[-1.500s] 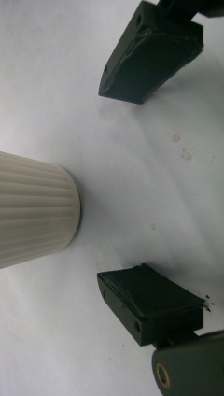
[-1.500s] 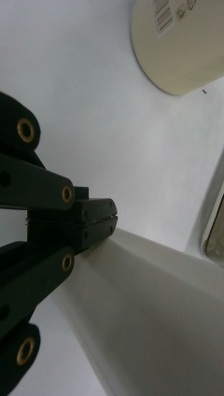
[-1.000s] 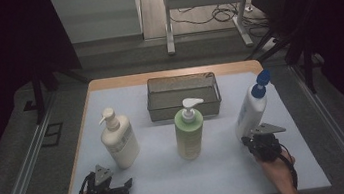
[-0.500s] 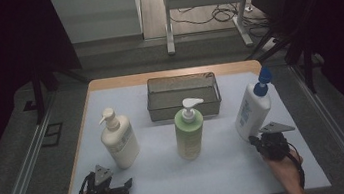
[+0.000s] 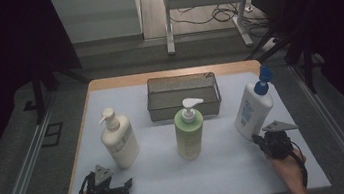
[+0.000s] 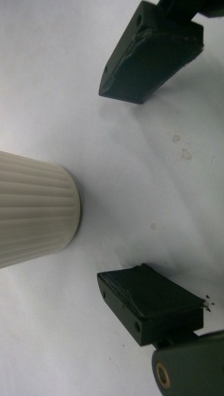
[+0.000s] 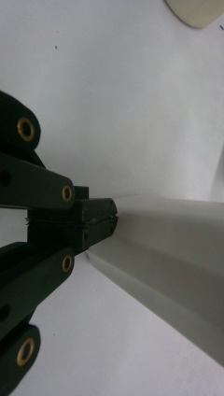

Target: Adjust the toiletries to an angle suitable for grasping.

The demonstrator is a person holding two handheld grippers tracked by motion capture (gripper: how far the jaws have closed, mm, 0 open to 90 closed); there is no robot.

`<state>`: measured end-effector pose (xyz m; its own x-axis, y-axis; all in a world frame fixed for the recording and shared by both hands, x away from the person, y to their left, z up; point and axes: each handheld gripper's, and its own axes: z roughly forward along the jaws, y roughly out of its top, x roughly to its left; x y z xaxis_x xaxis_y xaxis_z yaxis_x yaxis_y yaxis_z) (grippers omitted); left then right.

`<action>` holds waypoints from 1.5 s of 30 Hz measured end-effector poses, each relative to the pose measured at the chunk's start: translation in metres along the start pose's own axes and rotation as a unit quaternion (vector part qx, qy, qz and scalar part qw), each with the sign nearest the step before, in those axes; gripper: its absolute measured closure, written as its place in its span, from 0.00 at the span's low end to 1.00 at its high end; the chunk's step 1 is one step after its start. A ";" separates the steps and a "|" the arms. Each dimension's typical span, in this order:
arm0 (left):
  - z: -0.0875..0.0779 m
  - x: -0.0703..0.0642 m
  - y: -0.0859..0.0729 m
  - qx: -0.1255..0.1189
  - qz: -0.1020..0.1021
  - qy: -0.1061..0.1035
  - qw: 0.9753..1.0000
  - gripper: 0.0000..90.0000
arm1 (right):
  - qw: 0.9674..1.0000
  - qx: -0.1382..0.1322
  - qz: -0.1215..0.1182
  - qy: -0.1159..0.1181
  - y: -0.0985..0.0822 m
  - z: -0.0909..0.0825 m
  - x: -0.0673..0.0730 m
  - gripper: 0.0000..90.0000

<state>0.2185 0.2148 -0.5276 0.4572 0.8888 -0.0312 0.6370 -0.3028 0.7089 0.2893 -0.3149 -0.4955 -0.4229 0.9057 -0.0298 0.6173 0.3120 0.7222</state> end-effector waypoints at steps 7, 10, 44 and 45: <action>0.000 0.000 0.000 0.000 0.000 0.000 1.000 0.12 | 1.000 0.002 0.007 -0.010 -0.001 0.000 -0.007 0.99; 0.000 0.000 0.000 0.000 0.000 0.000 1.000 0.12 | 1.000 0.003 0.008 -0.013 -0.001 0.001 -0.008 0.98; 0.000 0.000 0.000 -0.002 0.000 0.001 1.000 0.12 | 1.000 -0.024 0.017 -0.008 0.003 -0.027 -0.010 0.35; 0.000 0.000 0.000 -0.002 0.000 0.001 1.000 0.12 | 1.000 -0.024 0.017 -0.005 0.004 -0.028 -0.011 0.35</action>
<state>0.2181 0.2147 -0.5279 0.4554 0.8898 -0.0296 0.6349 -0.3013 0.7114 0.2773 -0.3316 -0.4731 -0.3954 0.9184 -0.0121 0.5981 0.2675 0.7555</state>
